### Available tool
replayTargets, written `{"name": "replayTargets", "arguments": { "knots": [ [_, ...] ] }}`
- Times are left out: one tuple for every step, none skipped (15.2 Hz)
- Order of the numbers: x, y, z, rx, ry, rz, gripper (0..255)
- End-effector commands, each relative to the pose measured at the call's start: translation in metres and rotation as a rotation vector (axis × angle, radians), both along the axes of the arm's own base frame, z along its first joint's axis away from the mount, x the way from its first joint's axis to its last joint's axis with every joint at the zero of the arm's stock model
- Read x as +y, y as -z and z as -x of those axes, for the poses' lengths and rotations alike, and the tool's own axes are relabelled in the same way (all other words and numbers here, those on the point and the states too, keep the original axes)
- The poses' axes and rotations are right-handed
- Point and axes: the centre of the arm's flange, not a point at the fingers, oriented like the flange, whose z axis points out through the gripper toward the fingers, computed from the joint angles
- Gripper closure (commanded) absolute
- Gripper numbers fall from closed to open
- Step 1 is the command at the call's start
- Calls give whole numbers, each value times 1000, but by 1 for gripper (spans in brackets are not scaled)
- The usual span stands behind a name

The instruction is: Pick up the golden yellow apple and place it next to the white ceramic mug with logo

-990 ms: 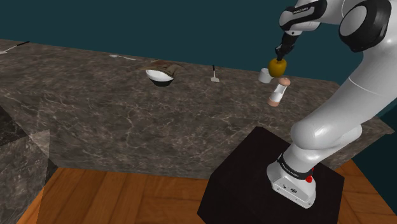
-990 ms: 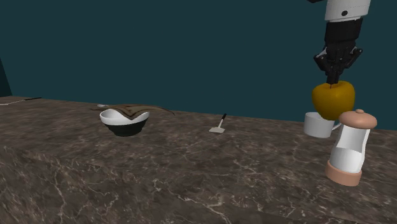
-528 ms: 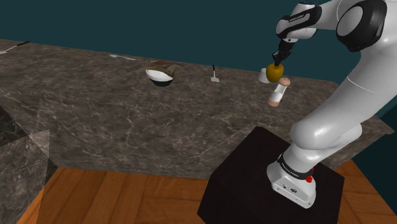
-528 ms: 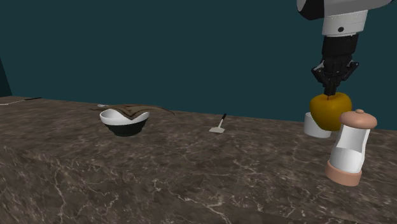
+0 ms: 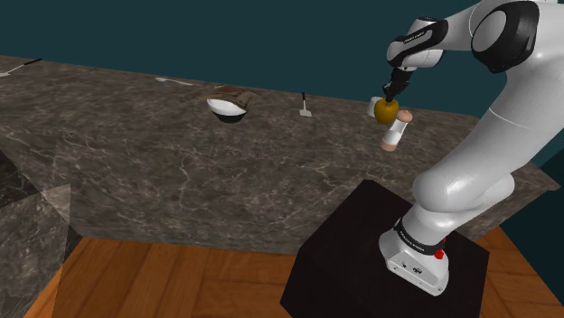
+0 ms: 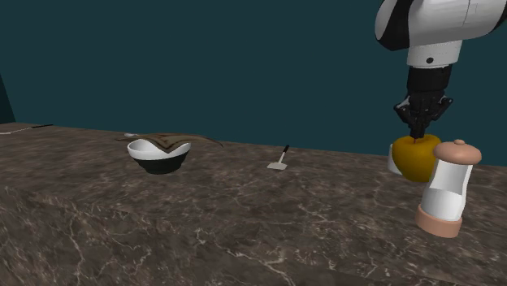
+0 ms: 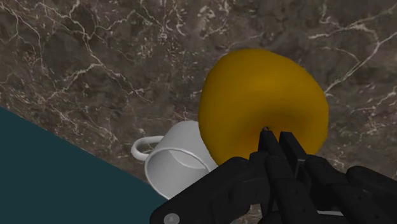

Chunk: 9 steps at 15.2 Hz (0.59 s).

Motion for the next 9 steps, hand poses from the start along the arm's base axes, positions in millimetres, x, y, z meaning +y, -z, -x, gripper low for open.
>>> {"name": "replayTargets", "arguments": {
  "knots": [
    [0,10,1,-1,0,1,255],
    [0,15,1,-1,0,1,255],
    [0,20,1,-1,0,1,255],
    [0,22,1,-1,0,1,255],
    [0,22,1,-1,0,1,255],
    [0,22,1,-1,0,1,255],
    [0,22,1,-1,0,1,255],
    [0,22,1,-1,0,1,255],
    [0,22,1,-1,0,1,255]
  ]
}}
